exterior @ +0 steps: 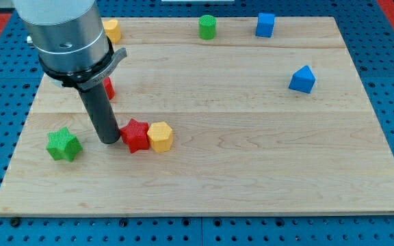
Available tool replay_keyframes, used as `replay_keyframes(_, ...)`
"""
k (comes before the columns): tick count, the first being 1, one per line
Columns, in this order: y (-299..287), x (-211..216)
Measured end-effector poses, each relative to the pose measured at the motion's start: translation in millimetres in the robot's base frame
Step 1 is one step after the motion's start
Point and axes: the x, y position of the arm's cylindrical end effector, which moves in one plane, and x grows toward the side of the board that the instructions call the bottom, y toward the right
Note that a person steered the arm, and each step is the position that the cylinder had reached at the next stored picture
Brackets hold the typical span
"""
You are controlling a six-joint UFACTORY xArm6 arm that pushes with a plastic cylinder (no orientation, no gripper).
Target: Push the red circle along with yellow hexagon a bit right
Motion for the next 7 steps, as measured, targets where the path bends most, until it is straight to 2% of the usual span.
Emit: replay_keyframes(7, 27.0, -8.4)
